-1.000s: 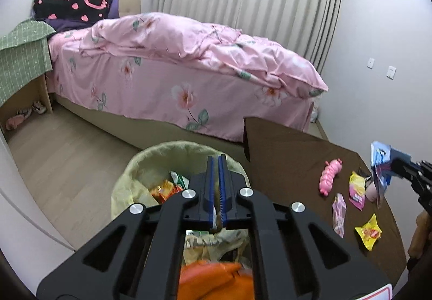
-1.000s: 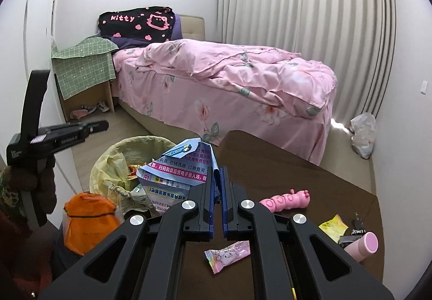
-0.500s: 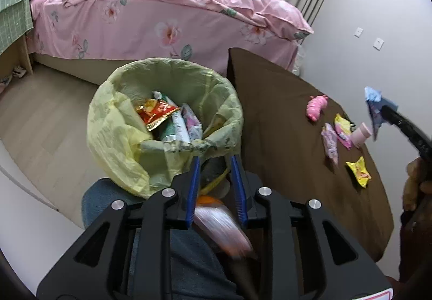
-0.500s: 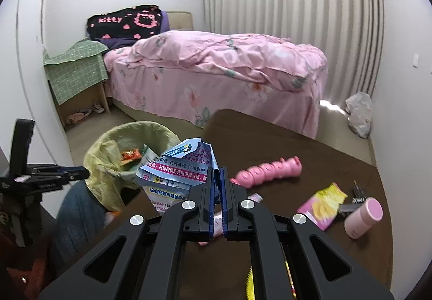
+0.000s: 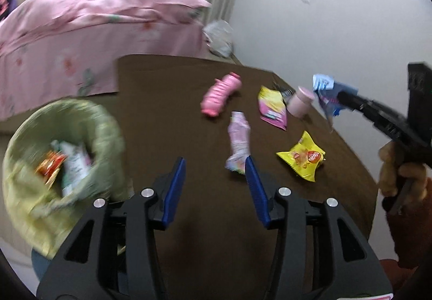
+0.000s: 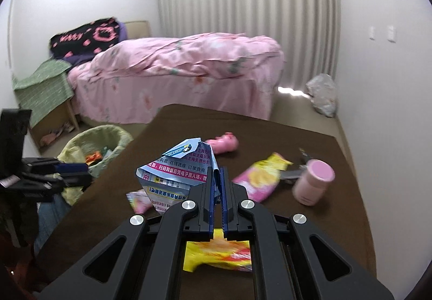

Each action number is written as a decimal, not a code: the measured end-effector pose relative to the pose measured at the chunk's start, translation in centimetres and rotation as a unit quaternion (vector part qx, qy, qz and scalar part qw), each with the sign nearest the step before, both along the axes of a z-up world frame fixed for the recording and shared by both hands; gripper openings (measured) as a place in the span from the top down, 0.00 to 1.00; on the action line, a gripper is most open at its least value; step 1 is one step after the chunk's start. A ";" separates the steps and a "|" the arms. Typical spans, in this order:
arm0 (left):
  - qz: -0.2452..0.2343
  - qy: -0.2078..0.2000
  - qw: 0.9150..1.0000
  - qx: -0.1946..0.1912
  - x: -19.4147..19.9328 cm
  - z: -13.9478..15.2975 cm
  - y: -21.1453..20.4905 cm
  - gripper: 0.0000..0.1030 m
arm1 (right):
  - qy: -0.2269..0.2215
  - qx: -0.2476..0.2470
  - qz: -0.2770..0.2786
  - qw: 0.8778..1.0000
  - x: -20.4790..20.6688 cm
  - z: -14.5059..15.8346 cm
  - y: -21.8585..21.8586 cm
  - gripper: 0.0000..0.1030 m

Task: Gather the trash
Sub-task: 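Close the left tool on the pink wrapper and lift it, then open the left tool over the yellow bag while the right tool drops the printed packet, then move the right tool to the black wrapper and close on it, then close the left tool on the yellow Nabati wafer bag while the right tool holds the black wrapper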

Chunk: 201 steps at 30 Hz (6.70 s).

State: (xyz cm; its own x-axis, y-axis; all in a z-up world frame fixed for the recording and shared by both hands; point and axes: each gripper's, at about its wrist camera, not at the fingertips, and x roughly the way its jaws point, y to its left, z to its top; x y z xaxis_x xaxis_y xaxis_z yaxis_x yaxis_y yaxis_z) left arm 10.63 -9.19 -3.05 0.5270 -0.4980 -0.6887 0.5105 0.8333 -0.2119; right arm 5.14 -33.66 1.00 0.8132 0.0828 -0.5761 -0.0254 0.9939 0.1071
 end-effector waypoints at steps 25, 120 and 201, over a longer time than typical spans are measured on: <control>0.031 -0.044 0.998 0.038 0.2 3.3 -2.7 0.79 | -0.015 0.003 0.019 1.000 -0.4 1.1 1.3 0.95; -0.118 0.083 0.985 0.093 14.2 -6.4 -26.1 0.98 | 0.100 0.058 -0.080 0.990 -4.8 -10.9 -13.4 0.58; -0.170 0.074 0.971 0.154 -1.6 -5.8 -21.4 0.60 | 0.121 0.055 -0.128 0.983 -4.4 -10.0 -13.5 0.79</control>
State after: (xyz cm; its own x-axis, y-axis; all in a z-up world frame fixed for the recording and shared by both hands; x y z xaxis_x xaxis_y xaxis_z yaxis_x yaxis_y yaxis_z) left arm 9.03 -30.61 -8.82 0.2527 -0.3846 -0.8878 0.7497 0.6579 -0.0717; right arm 0.77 -47.18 -8.98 0.6557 -0.0350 -0.7542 0.2643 0.9464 0.1859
